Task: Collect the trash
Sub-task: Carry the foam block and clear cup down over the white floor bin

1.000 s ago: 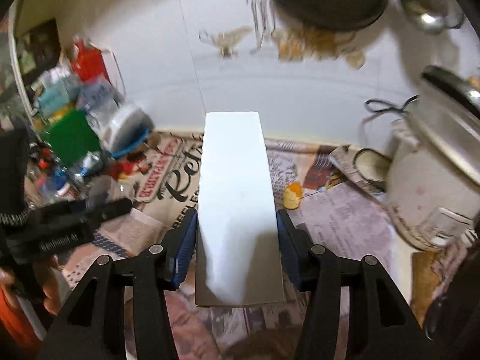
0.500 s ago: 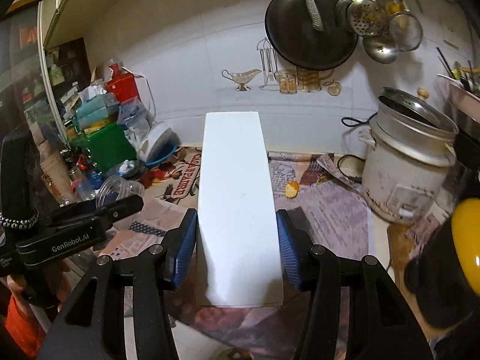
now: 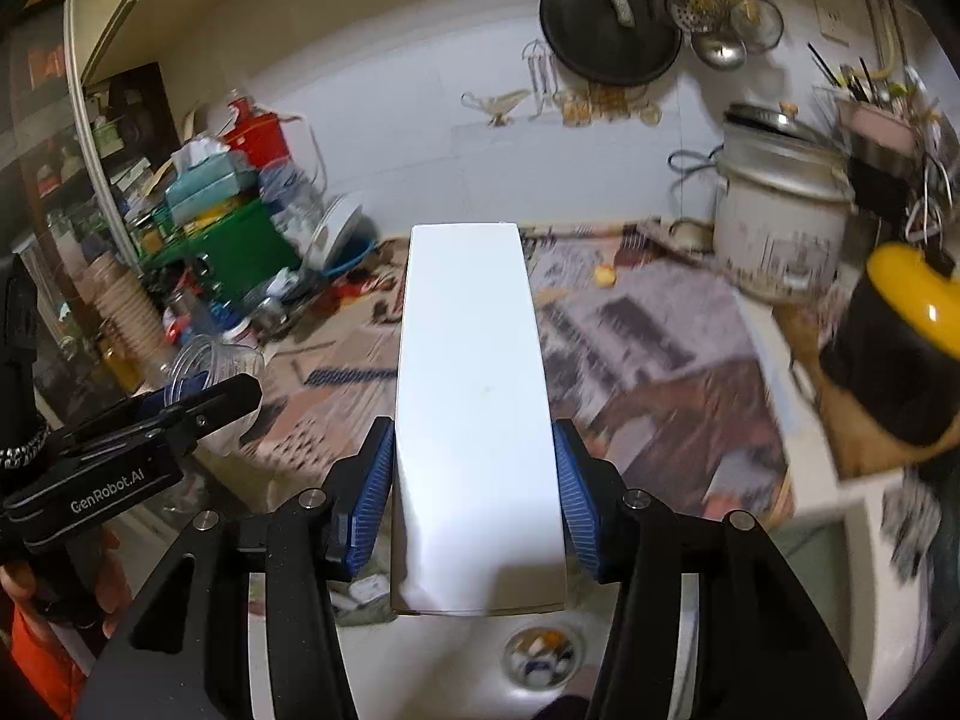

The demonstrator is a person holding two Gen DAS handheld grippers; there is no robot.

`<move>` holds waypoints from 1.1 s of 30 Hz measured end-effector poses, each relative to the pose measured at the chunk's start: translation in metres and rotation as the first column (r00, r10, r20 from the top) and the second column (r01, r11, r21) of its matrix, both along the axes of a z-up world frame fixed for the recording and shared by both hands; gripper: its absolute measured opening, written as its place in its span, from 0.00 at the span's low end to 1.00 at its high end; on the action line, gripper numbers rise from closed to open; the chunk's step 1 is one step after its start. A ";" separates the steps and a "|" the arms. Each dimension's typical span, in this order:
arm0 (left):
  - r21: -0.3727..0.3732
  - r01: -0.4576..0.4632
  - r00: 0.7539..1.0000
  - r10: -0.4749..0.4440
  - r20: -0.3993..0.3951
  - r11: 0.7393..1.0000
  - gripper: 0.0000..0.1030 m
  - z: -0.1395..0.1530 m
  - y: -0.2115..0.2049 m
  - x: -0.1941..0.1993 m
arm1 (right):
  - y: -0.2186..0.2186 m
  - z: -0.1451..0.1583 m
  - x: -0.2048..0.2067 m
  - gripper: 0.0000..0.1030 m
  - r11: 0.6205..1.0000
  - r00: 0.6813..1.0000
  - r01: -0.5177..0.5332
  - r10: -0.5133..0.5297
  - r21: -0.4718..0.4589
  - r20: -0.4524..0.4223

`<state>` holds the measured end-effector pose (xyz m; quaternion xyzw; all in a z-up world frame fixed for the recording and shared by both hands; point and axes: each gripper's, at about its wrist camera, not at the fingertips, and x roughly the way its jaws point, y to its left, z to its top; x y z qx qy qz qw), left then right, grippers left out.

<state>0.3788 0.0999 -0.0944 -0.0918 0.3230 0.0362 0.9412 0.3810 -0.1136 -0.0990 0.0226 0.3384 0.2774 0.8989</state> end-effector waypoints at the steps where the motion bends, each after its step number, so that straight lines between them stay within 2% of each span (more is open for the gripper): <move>1: -0.005 -0.001 1.000 0.001 -0.006 1.000 0.53 -0.003 0.002 -0.006 | 0.002 -0.004 -0.007 0.47 1.000 1.000 -0.002 0.003 0.007 -0.018; 4: -0.045 0.004 0.998 -0.006 -0.056 0.999 0.53 -0.017 0.010 -0.025 | 0.008 -0.014 -0.024 0.47 1.000 0.998 -0.004 0.005 0.008 -0.067; 8: -0.047 0.010 0.993 -0.015 -0.113 0.999 0.53 -0.042 0.012 -0.037 | 0.011 -0.030 -0.042 0.47 1.000 0.994 -0.007 0.004 -0.021 -0.111; 17: -0.129 0.005 0.955 -0.043 -0.294 0.992 0.53 -0.141 -0.010 -0.033 | -0.009 -0.108 -0.053 0.47 0.990 0.965 -0.003 -0.034 -0.141 -0.260; 24: -0.108 0.009 0.919 -0.051 -0.391 0.994 0.53 -0.248 -0.043 -0.009 | -0.054 -0.211 -0.040 0.47 0.975 0.923 0.017 -0.101 -0.223 -0.372; 33: -0.133 0.023 0.873 -0.084 -0.480 0.991 0.53 -0.442 -0.073 0.019 | -0.073 -0.395 -0.016 0.47 0.970 0.870 0.000 -0.120 -0.244 -0.478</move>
